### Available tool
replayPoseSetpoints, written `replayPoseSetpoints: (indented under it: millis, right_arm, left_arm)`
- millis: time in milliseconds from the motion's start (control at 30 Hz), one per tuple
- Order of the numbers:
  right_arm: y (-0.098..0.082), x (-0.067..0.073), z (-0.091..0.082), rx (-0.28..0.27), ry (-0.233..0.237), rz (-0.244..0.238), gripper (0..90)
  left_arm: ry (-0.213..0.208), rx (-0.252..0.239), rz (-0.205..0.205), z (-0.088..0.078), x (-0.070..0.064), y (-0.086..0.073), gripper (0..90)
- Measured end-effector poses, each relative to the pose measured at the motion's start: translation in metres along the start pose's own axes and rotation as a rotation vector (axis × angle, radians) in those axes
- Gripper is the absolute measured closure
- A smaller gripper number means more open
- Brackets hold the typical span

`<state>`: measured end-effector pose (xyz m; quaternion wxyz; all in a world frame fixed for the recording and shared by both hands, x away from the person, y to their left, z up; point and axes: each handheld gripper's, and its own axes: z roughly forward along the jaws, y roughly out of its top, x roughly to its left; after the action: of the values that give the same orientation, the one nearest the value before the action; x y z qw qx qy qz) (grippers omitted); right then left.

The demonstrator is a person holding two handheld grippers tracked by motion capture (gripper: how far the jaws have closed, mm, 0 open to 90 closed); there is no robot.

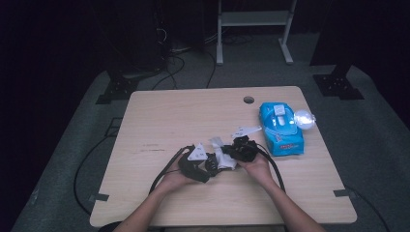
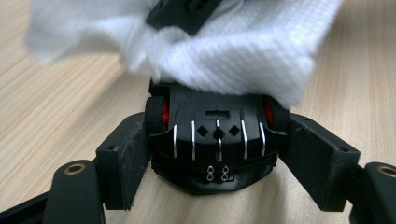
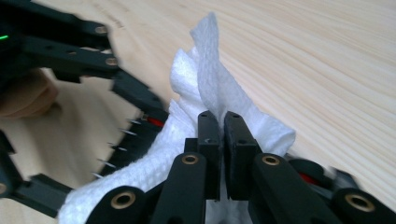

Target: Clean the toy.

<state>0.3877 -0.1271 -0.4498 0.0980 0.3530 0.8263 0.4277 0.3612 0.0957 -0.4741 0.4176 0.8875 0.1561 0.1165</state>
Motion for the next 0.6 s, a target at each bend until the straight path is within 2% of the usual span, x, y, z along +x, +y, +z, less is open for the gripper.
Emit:
replayPoseSetpoints:
  millis: [67,167,267,333,433,600]
  right_arm:
    - [0.000,0.000,0.000,-0.001,0.010,0.010,85.7]
    - [0.001,0.008,0.006,-0.010,0.043,-0.015,85.6]
    - [0.001,0.009,0.007,-0.012,0.047,-0.024,85.7]
    - [0.000,0.003,0.003,-0.010,0.017,-0.026,85.7]
    - [-0.003,-0.010,-0.006,0.001,-0.049,-0.026,85.7]
    - [-0.011,-0.030,-0.018,0.006,-0.098,0.018,85.6]
  left_arm:
    - [0.001,0.000,-0.004,0.001,-0.001,0.000,25.3]
    - [-0.001,0.001,-0.016,0.002,-0.001,0.000,25.3]
    - [0.004,0.004,-0.008,0.002,-0.001,0.000,25.4]
    - [0.001,0.010,0.000,0.001,0.001,0.000,25.4]
    - [0.001,-0.009,-0.006,0.000,0.000,0.001,25.4]
    - [0.004,-0.010,0.001,-0.001,-0.001,0.001,25.4]
